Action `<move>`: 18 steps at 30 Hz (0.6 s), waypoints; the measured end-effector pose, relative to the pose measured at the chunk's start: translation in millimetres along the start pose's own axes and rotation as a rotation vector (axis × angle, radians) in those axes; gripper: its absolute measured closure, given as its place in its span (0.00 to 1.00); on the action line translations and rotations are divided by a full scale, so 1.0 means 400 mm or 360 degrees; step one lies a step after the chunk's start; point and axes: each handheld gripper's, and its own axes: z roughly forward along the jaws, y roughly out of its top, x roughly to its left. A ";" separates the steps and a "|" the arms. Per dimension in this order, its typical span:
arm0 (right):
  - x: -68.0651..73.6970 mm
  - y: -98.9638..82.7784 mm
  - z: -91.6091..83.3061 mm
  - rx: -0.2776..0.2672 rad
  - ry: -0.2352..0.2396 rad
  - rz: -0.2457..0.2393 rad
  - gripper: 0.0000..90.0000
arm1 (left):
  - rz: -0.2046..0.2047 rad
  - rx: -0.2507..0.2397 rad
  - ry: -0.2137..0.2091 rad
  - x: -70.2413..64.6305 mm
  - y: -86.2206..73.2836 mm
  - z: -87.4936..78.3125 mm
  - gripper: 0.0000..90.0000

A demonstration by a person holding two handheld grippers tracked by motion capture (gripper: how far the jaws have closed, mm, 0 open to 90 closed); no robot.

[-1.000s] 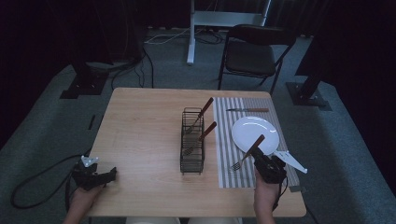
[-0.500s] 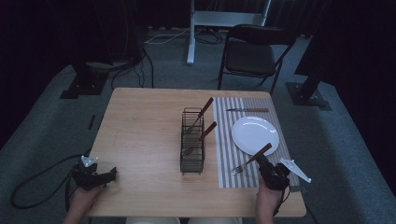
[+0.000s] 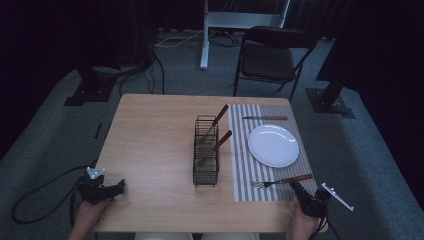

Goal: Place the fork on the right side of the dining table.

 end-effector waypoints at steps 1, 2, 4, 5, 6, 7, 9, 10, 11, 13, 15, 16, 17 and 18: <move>-0.015 0.002 0.004 0.0025 -0.0007 0.0020 0.84 | 0.0000 0.0000 0.0000 0.000 0.000 0.000 0.00; -0.028 0.001 0.006 0.0044 -0.0023 0.0046 0.84 | 0.0000 -0.0001 0.0000 0.000 0.000 0.000 0.00; -0.054 0.001 0.014 0.0086 -0.0033 0.0095 0.83 | 0.0001 0.0000 0.0000 0.000 0.000 0.000 0.00; -0.054 0.001 0.014 0.0086 -0.0033 0.0095 0.83 | 0.0001 0.0000 0.0000 0.000 0.000 0.000 0.00; -0.074 -0.002 0.019 0.0112 -0.0046 0.0148 0.84 | 0.0000 -0.0001 0.0000 0.000 0.000 0.000 0.00; -0.074 -0.002 0.019 0.0112 -0.0046 0.0148 0.84 | 0.0000 -0.0001 0.0000 0.000 0.000 0.000 0.00; -0.087 -0.003 0.021 0.0114 -0.0052 0.0180 0.84 | -0.0001 -0.0001 0.0000 0.000 0.000 0.000 0.00; -0.092 -0.001 0.024 0.0132 -0.0062 0.0194 0.82 | -0.0001 -0.0001 0.0000 0.000 0.000 0.000 0.00; -0.093 -0.001 0.025 0.0138 -0.0061 0.0199 0.80 | -0.0001 -0.0001 0.0000 0.000 0.000 0.000 0.00; -0.092 0.000 0.026 0.0150 -0.0068 0.0191 0.78 | -0.0001 -0.0001 0.0000 0.000 0.000 0.000 0.00; -0.086 0.001 0.030 0.0175 -0.0079 0.0134 0.69 | -0.0001 -0.0001 0.0000 0.000 0.000 0.000 0.00; -0.075 0.002 0.029 0.0178 -0.0104 0.0050 0.57 | -0.0001 -0.0001 0.0000 0.000 0.000 0.000 0.00; -0.069 0.002 0.028 0.0181 -0.0124 -0.0009 0.53 | -0.0001 -0.0001 0.0000 0.000 0.000 0.000 0.00; -0.069 0.002 0.028 0.0181 -0.0124 -0.0009 0.53 | -0.0001 -0.0001 0.0000 0.000 0.000 0.000 0.00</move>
